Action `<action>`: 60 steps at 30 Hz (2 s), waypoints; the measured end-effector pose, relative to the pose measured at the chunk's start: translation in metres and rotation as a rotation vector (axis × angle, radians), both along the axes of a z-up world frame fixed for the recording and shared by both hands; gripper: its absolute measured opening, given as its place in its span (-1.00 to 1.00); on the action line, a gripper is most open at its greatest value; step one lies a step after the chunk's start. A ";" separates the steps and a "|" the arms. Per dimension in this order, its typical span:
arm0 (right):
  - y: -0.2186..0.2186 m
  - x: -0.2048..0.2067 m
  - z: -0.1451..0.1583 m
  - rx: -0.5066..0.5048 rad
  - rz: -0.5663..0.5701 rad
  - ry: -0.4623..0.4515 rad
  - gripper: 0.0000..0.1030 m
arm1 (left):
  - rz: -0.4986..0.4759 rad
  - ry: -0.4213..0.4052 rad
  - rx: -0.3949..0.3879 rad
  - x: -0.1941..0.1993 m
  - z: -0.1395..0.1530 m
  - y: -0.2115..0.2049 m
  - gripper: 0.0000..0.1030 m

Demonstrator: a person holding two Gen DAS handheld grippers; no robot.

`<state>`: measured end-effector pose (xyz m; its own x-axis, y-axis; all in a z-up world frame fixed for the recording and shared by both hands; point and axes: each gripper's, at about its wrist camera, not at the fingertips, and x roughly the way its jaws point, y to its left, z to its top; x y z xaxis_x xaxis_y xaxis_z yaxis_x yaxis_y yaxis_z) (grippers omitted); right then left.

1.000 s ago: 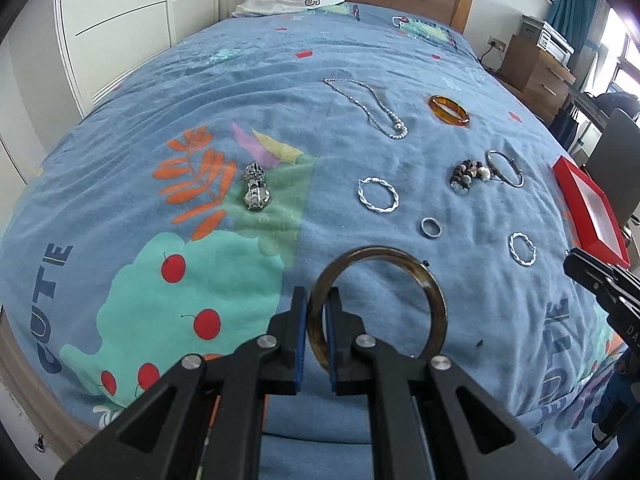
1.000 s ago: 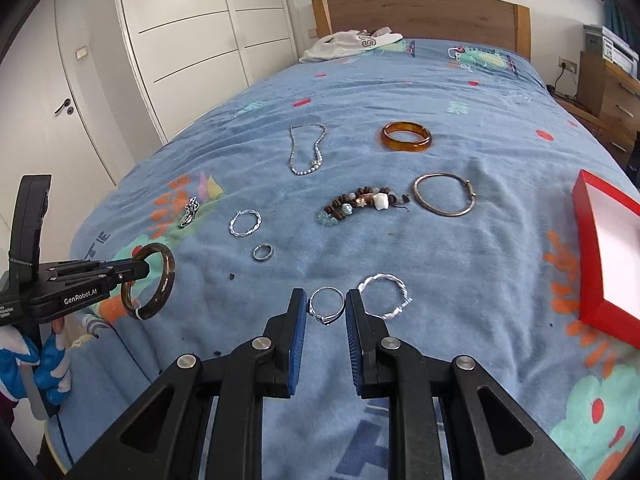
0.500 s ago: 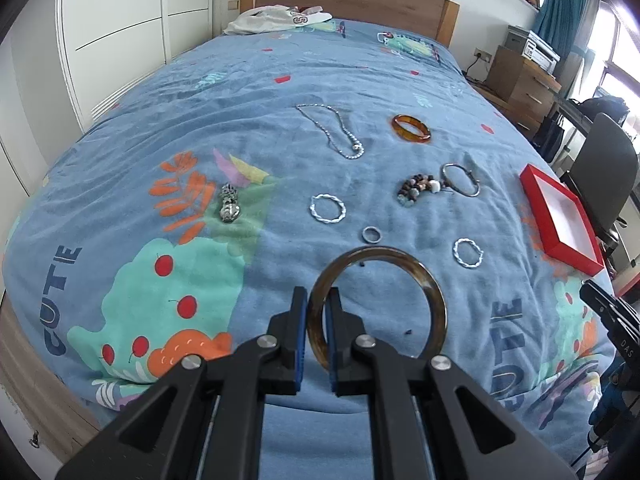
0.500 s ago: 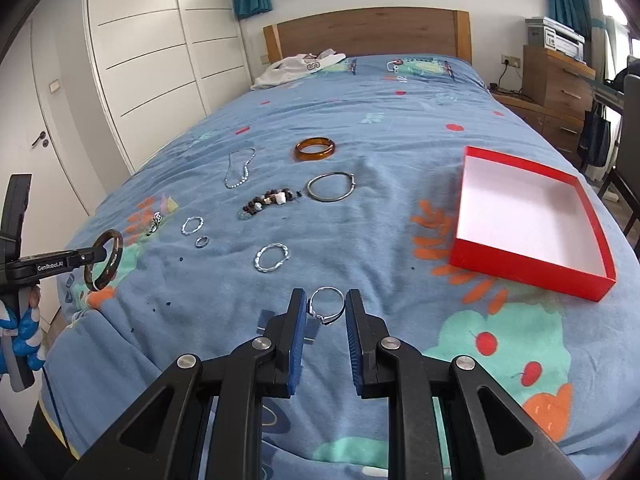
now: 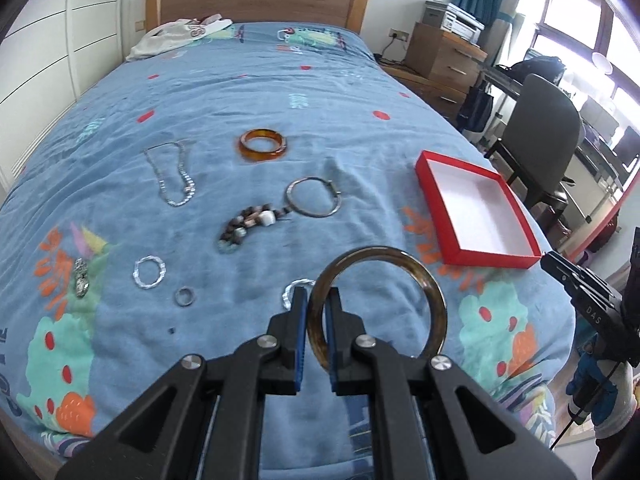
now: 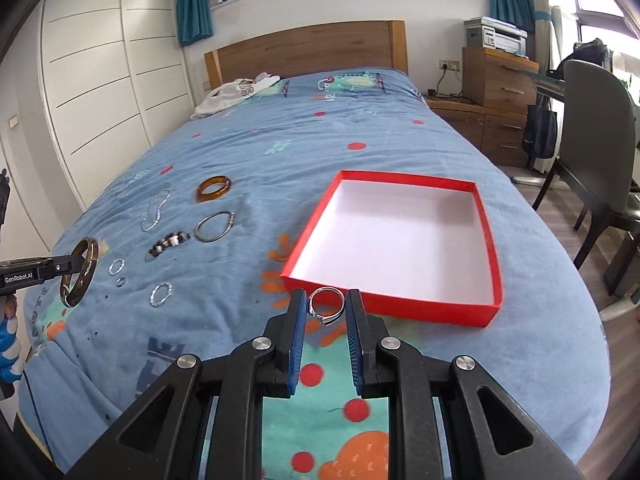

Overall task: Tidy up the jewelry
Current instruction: 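Carry the bangle in the left tool and ring in the right tool into the red box, then open the right tool to drop the ring while the left tool releases the bangle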

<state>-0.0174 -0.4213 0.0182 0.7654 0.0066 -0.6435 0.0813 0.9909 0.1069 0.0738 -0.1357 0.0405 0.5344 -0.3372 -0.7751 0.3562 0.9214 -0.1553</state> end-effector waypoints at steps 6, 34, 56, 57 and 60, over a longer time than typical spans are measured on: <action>-0.044 0.028 -0.006 -0.018 -0.039 0.022 -0.62 | -0.109 0.013 0.001 0.030 -0.010 -0.087 -0.85; -0.094 0.101 -0.074 -0.146 0.185 0.274 -0.62 | -0.261 0.140 0.122 0.091 -0.099 -0.267 -0.84; -0.095 0.092 -0.049 -0.159 0.196 0.342 -0.04 | -0.229 0.157 0.042 0.079 -0.066 -0.252 -0.54; -0.095 0.088 -0.045 -0.160 0.186 0.335 -0.04 | -0.229 0.142 0.036 0.075 -0.057 -0.248 -0.53; -0.094 0.071 -0.027 -0.139 0.152 0.296 -0.04 | -0.225 0.098 0.010 0.061 -0.032 -0.233 -0.46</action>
